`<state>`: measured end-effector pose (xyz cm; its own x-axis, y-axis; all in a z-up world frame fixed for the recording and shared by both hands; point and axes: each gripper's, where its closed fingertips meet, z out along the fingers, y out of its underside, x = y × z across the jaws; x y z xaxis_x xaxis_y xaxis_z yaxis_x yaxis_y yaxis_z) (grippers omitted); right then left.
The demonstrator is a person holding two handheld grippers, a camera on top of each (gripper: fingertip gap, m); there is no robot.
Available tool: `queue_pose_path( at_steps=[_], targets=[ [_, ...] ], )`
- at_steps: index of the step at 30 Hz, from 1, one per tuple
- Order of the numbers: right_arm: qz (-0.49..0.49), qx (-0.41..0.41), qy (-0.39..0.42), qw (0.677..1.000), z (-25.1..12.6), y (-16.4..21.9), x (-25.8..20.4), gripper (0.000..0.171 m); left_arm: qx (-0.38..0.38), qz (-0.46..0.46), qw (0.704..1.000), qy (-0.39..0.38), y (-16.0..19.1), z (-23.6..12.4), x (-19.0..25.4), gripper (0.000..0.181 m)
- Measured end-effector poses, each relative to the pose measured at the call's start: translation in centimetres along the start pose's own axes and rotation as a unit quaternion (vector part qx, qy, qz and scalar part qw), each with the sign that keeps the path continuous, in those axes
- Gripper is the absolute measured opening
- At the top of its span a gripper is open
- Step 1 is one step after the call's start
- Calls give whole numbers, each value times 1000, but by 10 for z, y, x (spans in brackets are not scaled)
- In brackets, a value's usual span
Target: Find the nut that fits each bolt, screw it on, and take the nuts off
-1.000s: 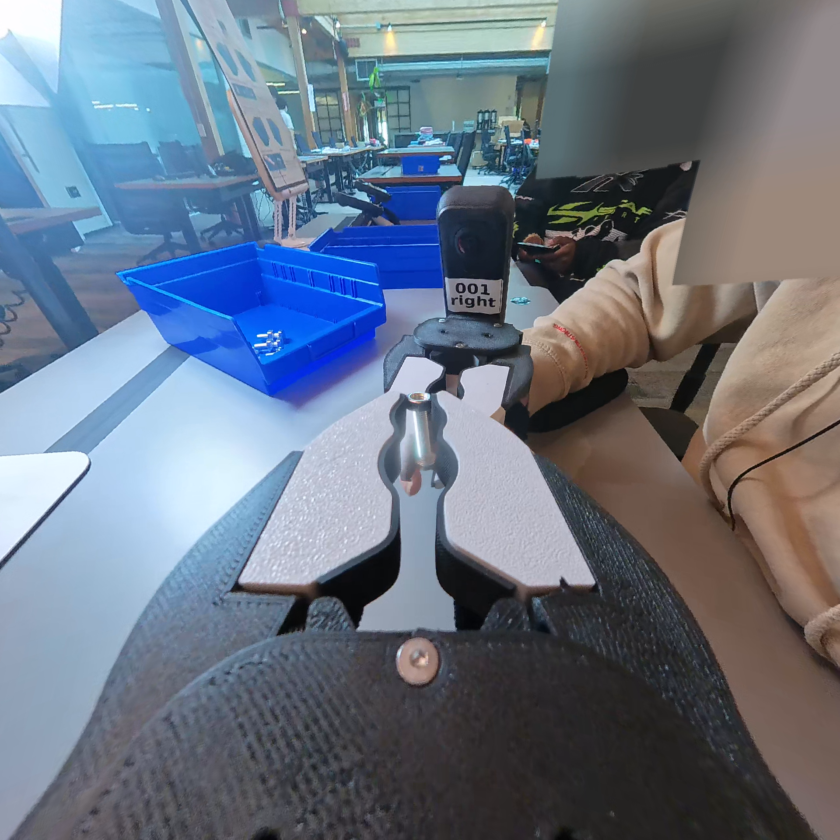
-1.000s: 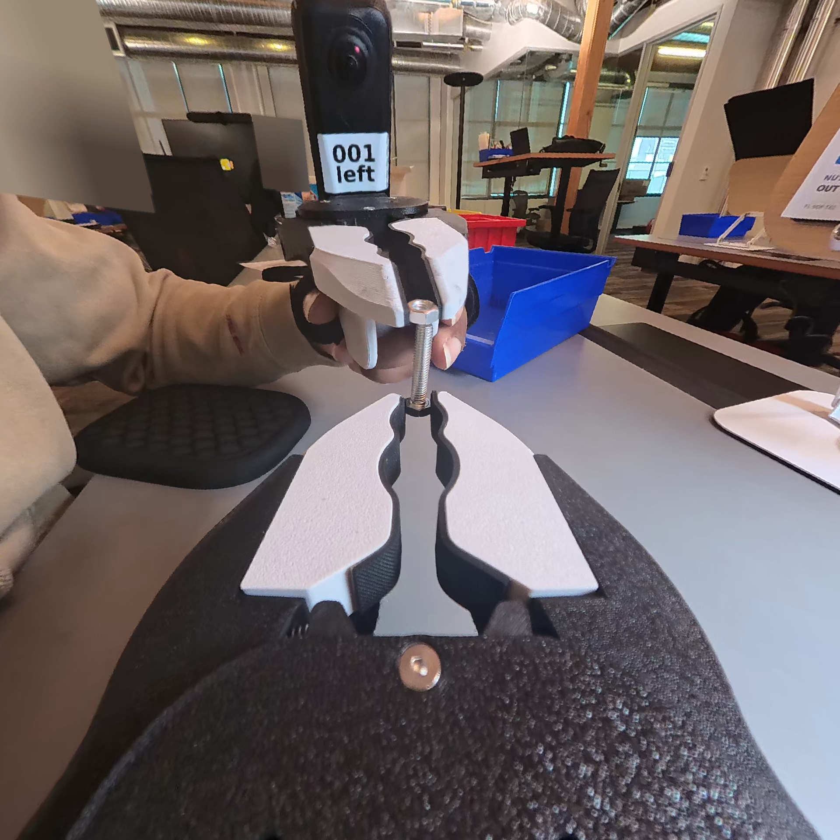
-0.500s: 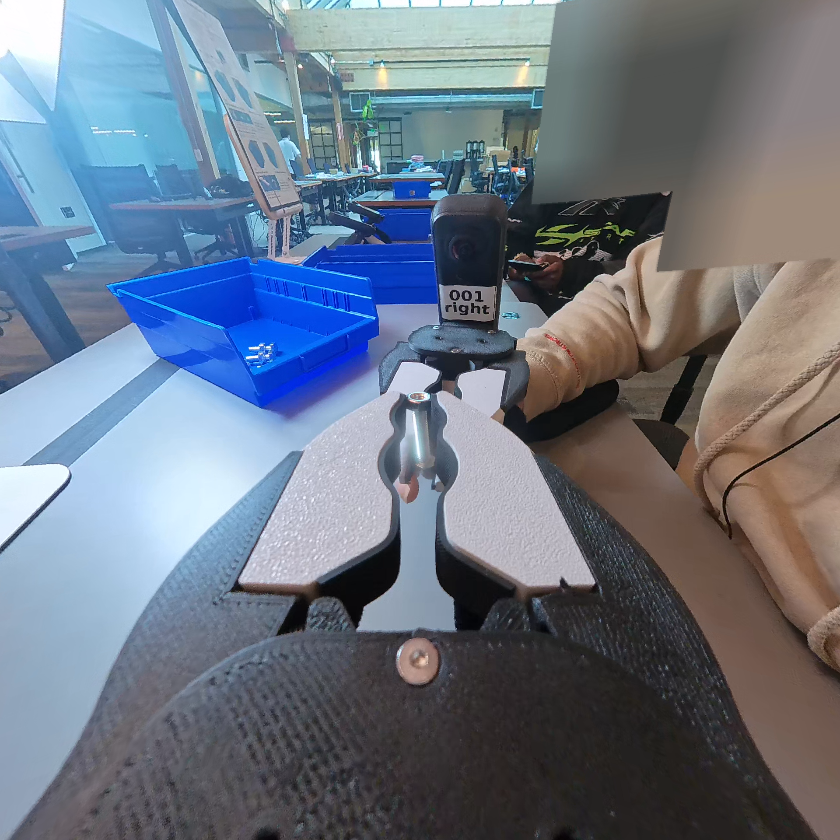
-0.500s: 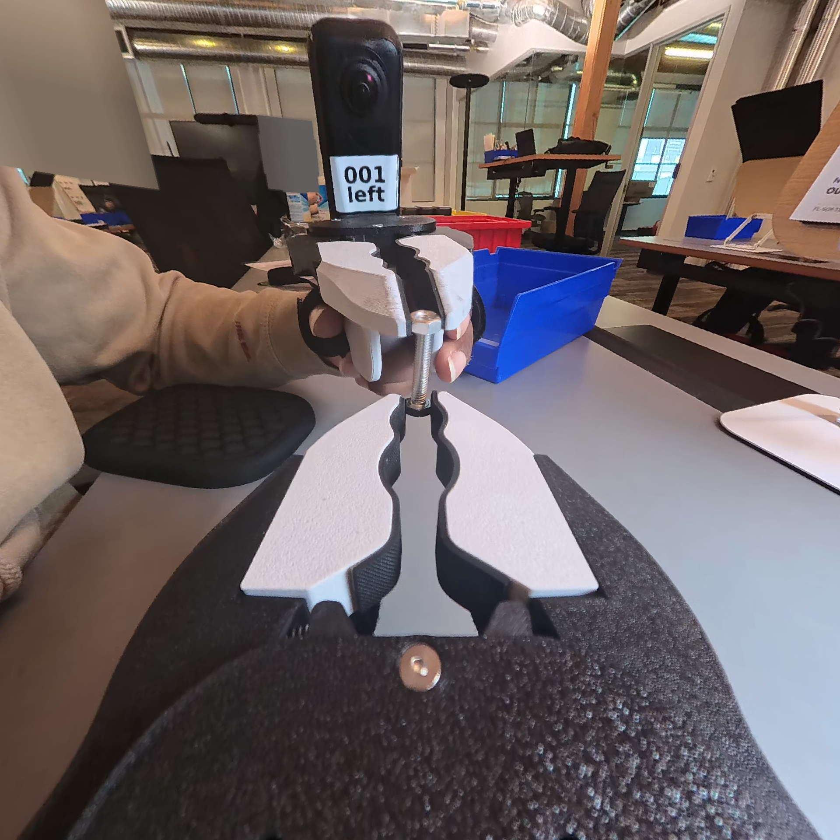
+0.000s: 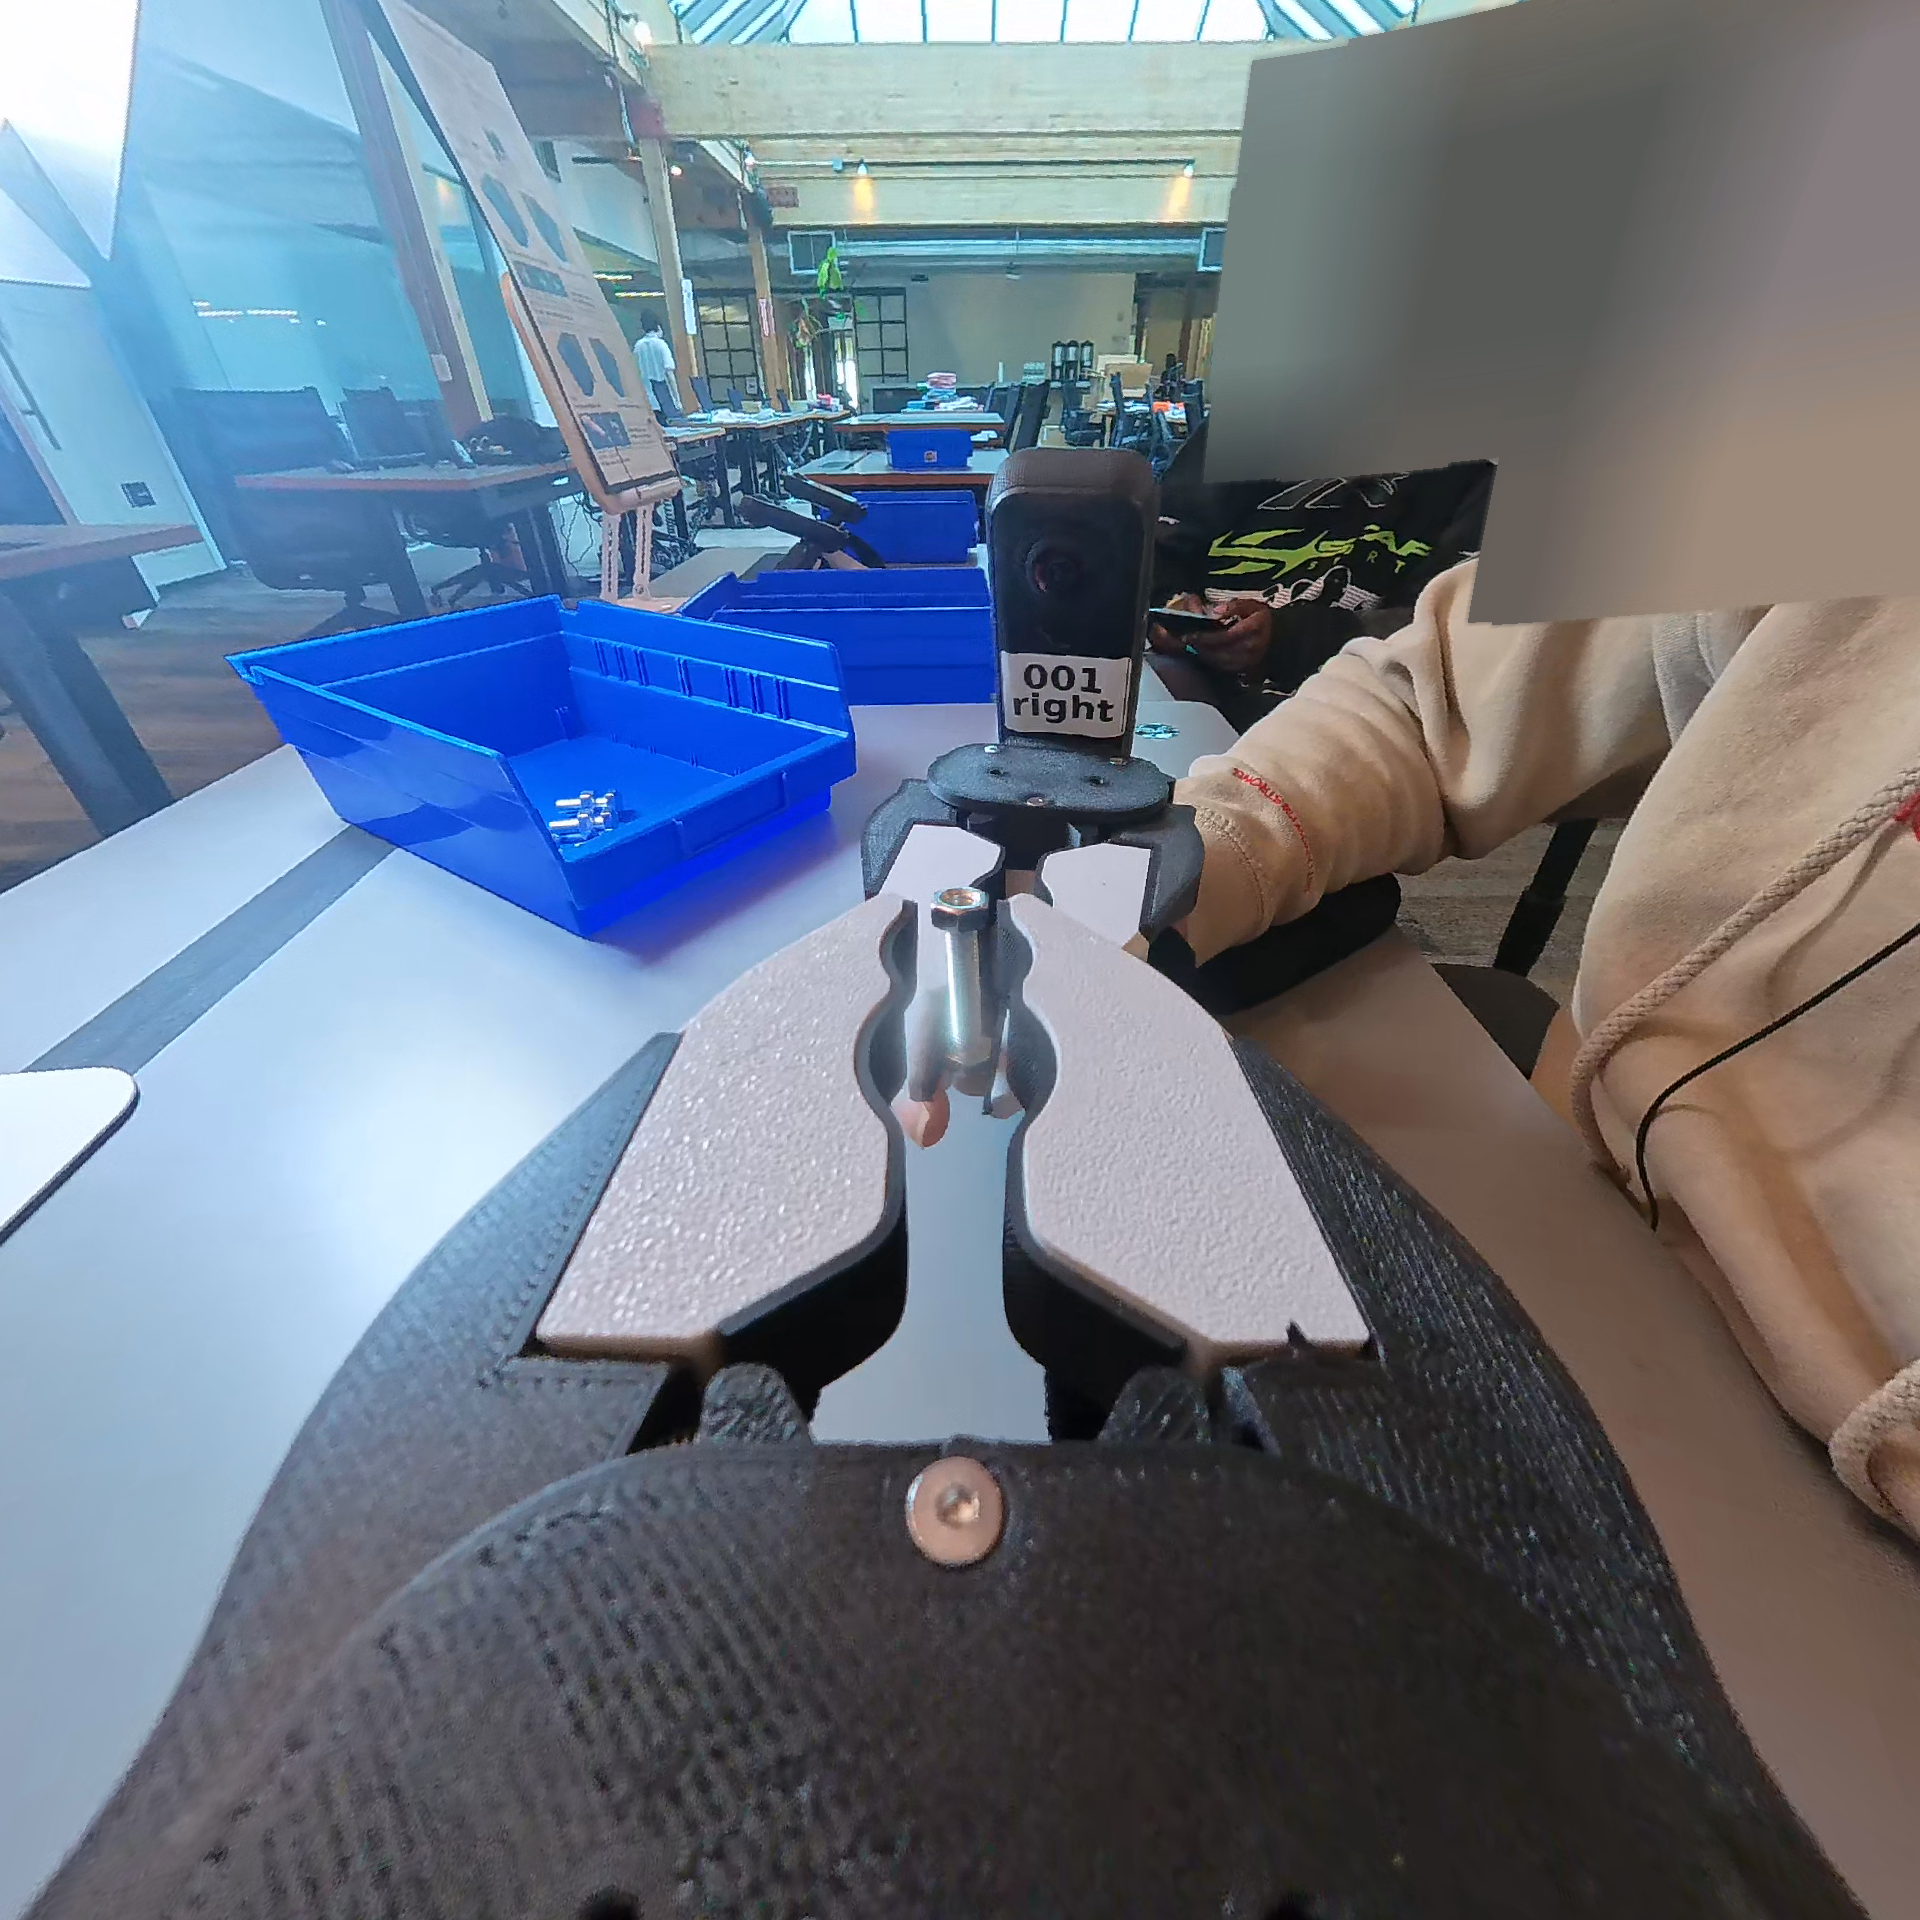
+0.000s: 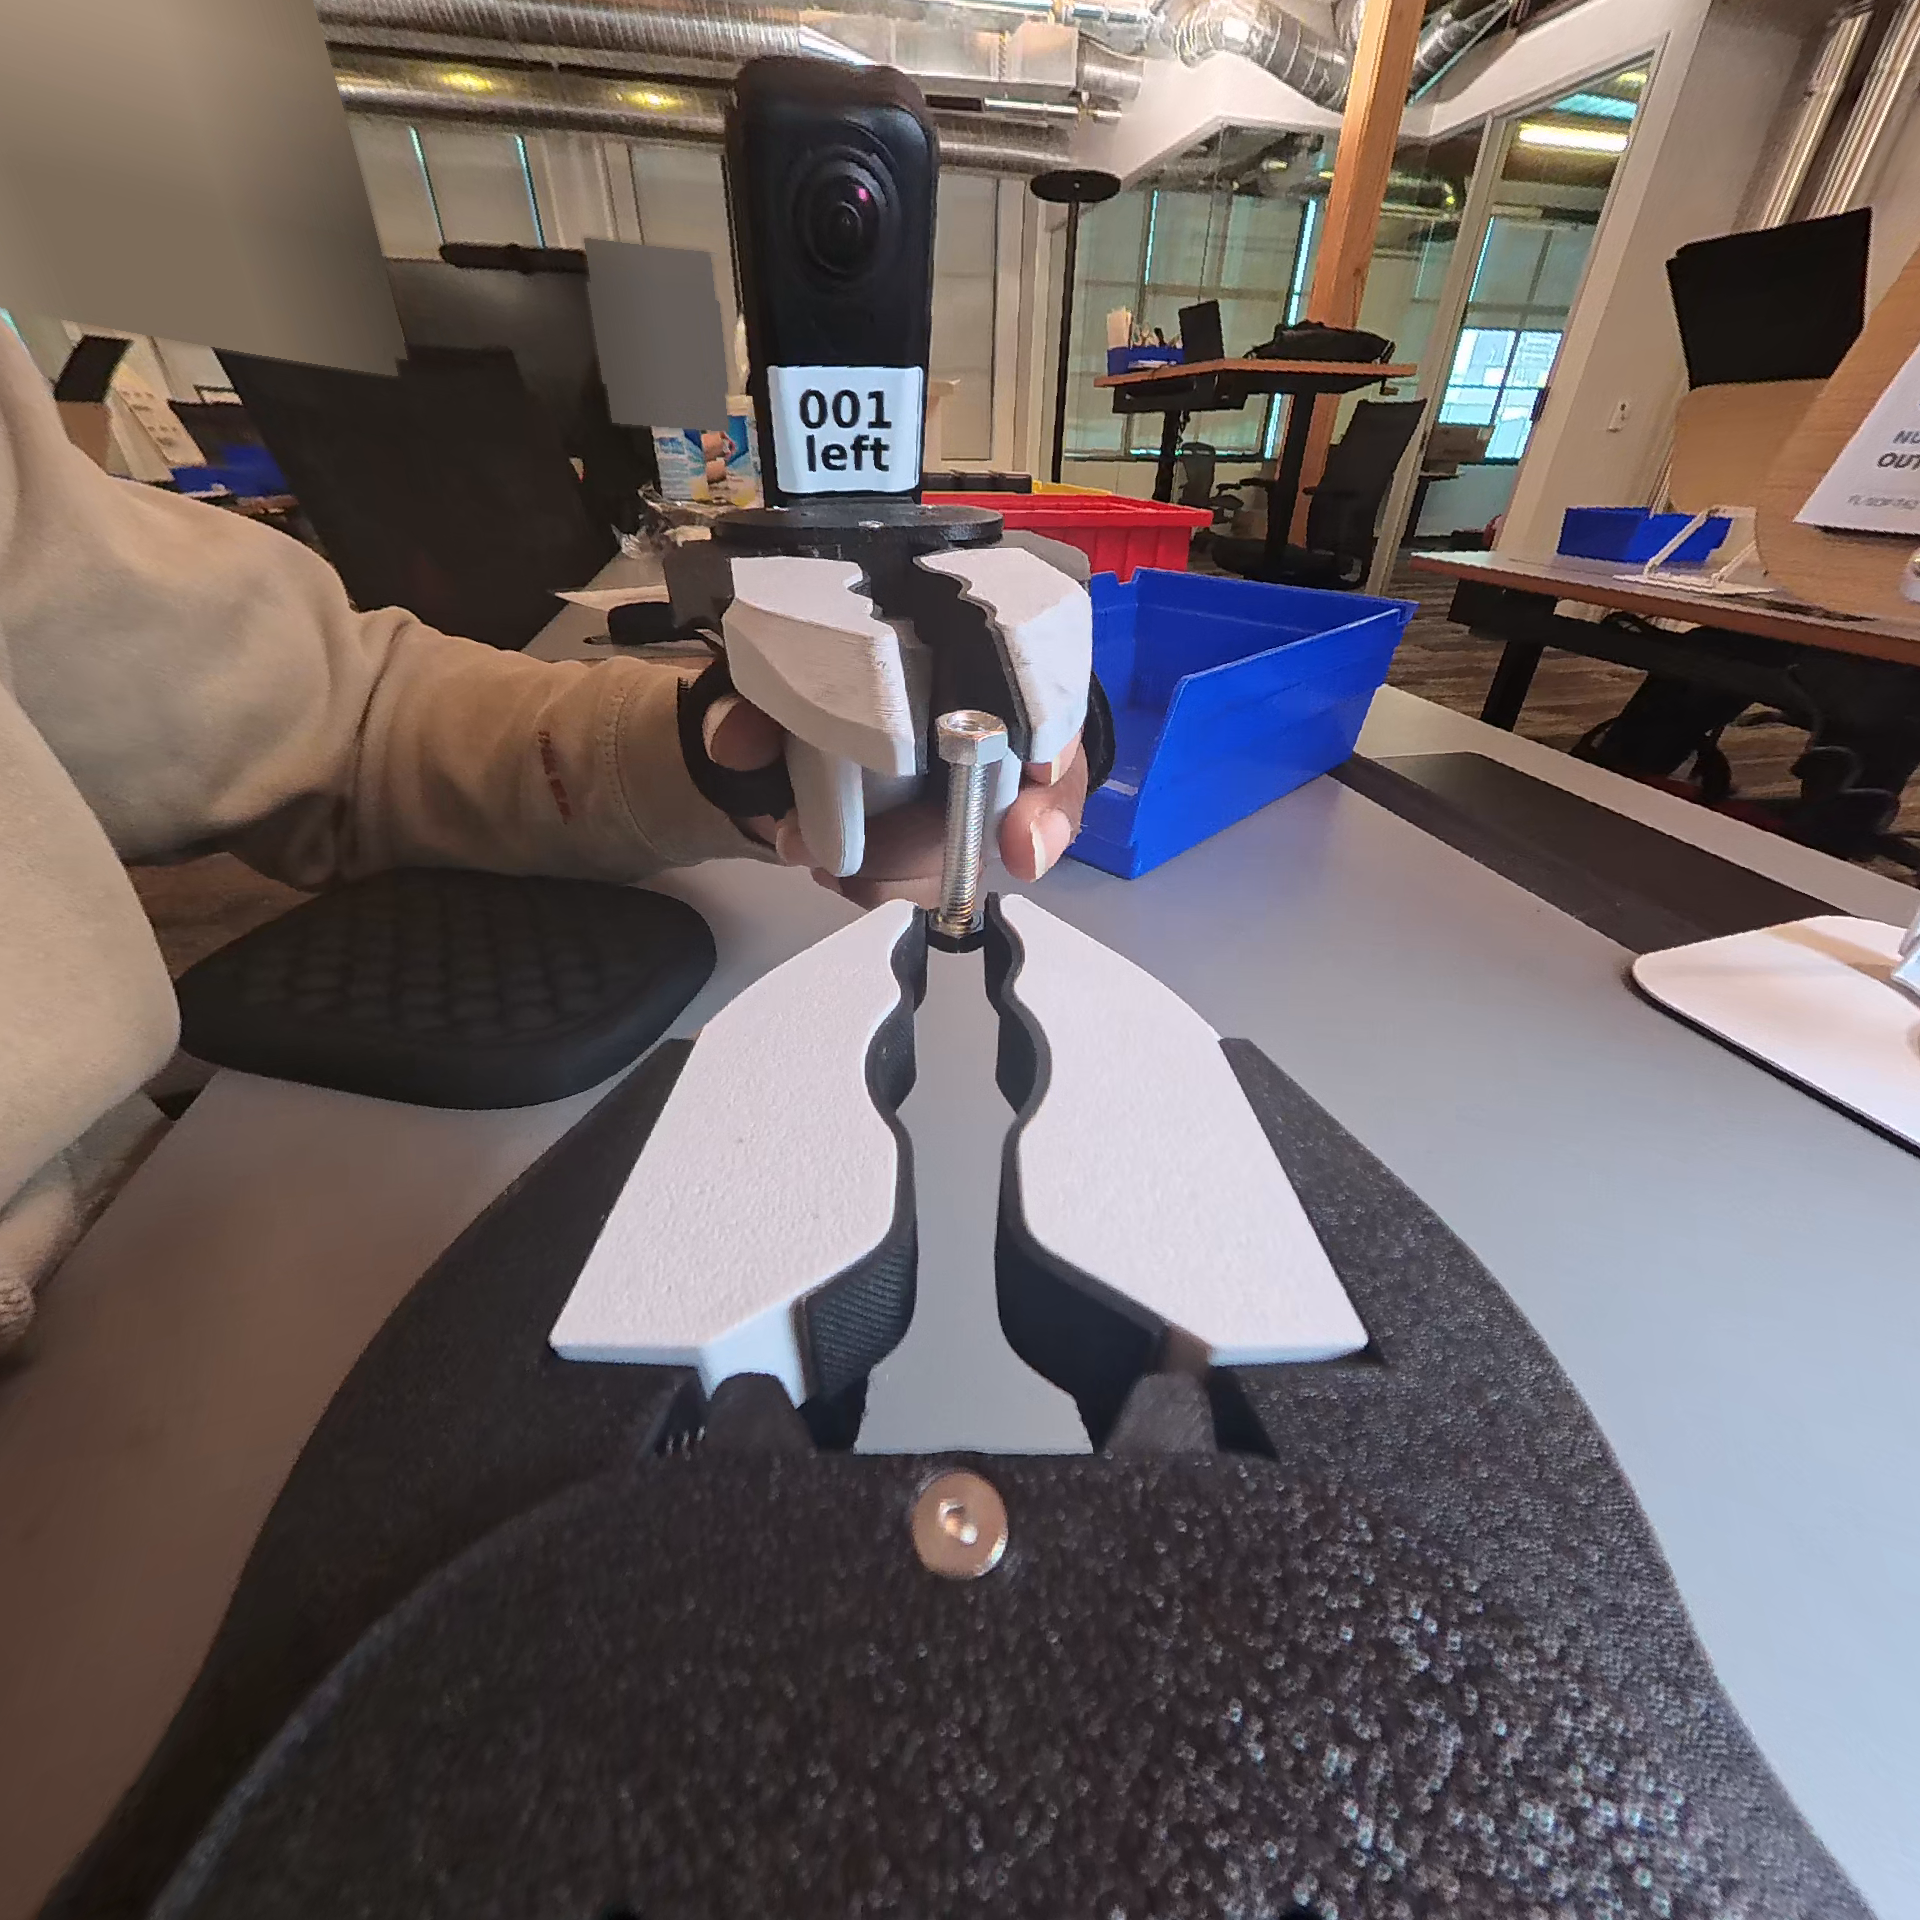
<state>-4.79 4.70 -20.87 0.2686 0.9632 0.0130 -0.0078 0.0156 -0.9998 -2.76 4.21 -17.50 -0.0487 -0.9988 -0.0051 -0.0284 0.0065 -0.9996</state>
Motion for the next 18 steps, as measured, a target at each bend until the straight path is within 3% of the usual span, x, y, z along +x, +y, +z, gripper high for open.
queue_pose_path(
  at_steps=[11,18],
  targets=[
    [-4,9,2,1000,-3,-3,1,10,36,-49,998,11,-4,-10,-9,11],
    [-6,-4,6,1000,-1,1,2,10,6,-31,999,2,1,-1,-4,17]
  ],
)
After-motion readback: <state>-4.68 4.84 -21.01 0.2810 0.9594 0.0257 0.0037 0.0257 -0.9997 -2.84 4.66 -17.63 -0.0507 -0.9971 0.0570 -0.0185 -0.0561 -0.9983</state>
